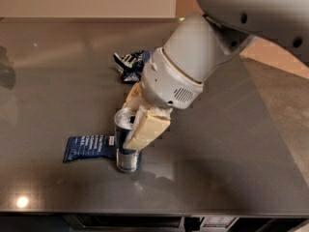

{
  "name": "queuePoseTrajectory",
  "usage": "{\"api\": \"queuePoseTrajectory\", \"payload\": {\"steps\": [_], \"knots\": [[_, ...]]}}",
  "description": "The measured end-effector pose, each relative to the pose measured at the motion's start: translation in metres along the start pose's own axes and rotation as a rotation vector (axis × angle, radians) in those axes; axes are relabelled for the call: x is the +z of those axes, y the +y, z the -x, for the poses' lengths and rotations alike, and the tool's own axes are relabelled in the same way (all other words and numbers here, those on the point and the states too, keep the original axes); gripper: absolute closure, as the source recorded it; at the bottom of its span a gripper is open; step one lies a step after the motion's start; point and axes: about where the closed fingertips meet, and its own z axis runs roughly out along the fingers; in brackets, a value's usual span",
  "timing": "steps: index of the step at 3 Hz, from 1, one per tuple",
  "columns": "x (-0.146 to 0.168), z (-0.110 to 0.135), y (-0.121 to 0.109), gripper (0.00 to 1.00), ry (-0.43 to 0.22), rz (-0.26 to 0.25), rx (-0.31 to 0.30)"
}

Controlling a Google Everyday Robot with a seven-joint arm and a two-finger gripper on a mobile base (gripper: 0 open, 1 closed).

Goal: Move redbull can near rxbar blueberry

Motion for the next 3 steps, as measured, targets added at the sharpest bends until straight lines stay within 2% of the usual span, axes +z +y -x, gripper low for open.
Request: {"api": "queuePoseTrajectory", "payload": {"steps": [1, 2, 3], "knots": [[0.013, 0.004, 0.002, 0.98, 0.010, 0.009, -0.025], [0.027, 0.002, -0.001, 0.46, 0.037, 0.012, -0.063], [0.023, 0.005, 0.000, 0.23, 0.031, 0.009, -0.057]]}}
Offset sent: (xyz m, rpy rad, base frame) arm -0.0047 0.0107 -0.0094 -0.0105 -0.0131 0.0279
